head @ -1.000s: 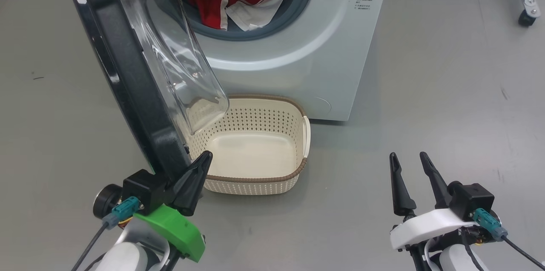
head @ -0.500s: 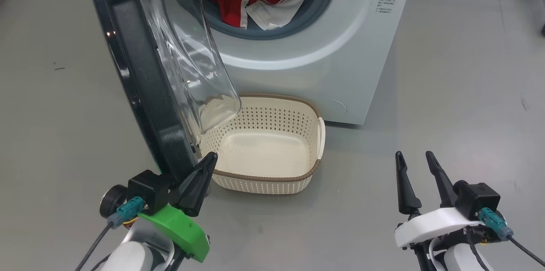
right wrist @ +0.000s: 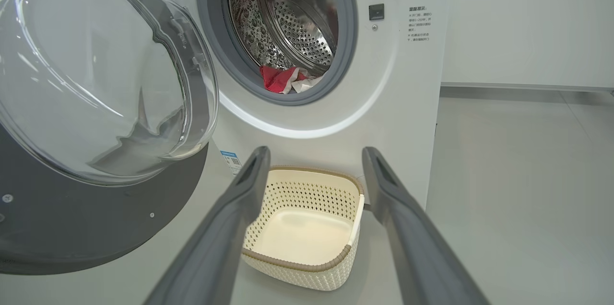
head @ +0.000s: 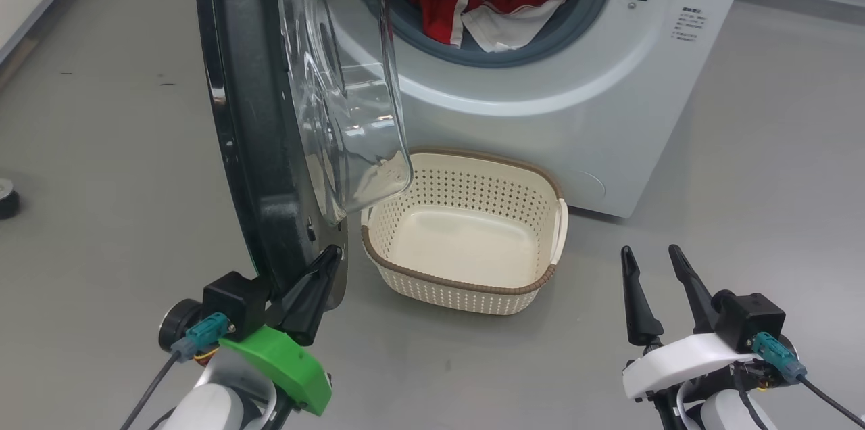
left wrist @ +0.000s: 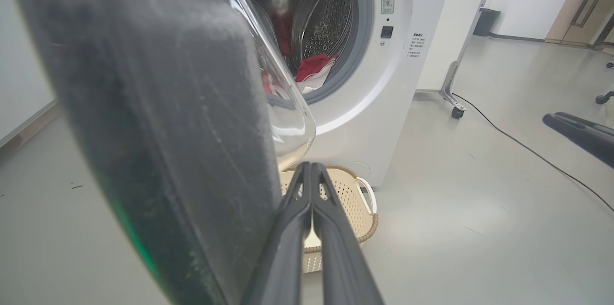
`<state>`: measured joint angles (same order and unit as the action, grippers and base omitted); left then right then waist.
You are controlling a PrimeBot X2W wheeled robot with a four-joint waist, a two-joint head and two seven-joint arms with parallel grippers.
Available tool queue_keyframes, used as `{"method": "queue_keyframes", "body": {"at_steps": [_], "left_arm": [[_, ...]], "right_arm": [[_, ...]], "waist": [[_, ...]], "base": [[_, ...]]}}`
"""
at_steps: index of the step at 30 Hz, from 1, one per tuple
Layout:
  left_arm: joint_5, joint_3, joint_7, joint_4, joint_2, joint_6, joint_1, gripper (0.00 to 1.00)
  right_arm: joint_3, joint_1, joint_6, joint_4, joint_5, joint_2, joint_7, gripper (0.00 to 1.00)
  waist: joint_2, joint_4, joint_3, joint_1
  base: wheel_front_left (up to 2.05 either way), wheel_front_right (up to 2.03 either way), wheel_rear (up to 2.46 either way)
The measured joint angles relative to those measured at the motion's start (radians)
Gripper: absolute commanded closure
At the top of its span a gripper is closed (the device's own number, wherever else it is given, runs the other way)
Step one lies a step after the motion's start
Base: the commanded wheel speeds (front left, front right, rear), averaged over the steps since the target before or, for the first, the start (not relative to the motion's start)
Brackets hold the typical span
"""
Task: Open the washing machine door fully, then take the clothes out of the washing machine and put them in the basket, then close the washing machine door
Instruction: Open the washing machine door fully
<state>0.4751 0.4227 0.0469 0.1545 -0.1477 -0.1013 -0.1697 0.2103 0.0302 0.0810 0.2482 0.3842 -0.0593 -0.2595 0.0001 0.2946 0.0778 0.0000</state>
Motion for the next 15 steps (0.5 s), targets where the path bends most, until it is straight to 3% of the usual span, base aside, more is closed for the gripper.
{"method": "queue_keyframes", "body": {"at_steps": [15], "left_arm": [[0.033,-0.070,0.026,0.010,-0.025,0.023,0.000,1.00]], "right_arm": [[0.059,0.003,0.014,0.007,-0.021,0.003,0.000,0.00]], "waist": [[0.0000,0.099,0.018,0.0000]], "base": [[0.00,0.00,0.00]]}}
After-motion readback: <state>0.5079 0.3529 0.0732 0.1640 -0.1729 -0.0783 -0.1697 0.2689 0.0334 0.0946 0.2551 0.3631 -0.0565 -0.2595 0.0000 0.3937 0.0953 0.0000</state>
